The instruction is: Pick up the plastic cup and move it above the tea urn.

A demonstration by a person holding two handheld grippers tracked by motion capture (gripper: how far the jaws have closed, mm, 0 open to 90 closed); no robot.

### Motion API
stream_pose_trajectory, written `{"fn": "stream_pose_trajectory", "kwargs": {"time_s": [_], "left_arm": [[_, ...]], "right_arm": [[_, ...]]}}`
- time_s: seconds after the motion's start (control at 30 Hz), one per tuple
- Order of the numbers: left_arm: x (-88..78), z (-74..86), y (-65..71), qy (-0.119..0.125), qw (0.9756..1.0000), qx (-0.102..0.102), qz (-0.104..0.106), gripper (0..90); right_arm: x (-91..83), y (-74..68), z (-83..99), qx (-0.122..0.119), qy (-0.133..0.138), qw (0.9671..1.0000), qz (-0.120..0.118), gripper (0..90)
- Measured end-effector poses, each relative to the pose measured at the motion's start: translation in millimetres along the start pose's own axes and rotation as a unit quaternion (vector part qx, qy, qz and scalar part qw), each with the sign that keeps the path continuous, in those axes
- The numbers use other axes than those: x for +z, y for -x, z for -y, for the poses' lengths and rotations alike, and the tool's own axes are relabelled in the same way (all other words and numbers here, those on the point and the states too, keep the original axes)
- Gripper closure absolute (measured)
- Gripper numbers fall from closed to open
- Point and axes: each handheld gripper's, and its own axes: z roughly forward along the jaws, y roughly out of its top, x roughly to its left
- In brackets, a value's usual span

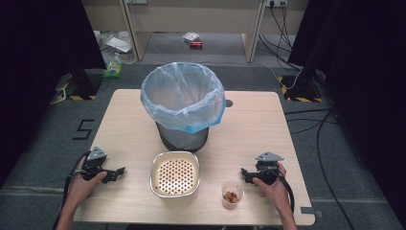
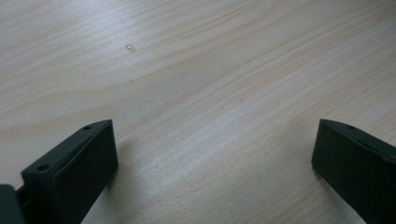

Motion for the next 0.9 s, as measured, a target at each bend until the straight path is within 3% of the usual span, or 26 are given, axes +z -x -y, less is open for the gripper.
{"fn": "stream_pose_trajectory", "kwargs": {"time_s": [0.23, 0.33, 0.9], "left_arm": [[0.0, 0.0, 0.0, 0.0, 1.0, 0.0, 0.0, 0.0], [0.0, 0.0, 0.0, 0.0, 1.0, 0.0, 0.0, 0.0], [0.0, 0.0, 0.0, 0.0, 1.0, 0.0, 0.0, 0.0]], "right_arm": [[-4.6, 0.9, -0.5, -0.009, 0.008, 0.9999, 0.006, 29.9], [-11.2, 3.0, -0.7, 0.005, 0.018, 0.9998, 0.0, 34.2], [-81.9, -22.7, -11.1, 0.003, 0.05, 0.9981, -0.034, 43.0]]}}
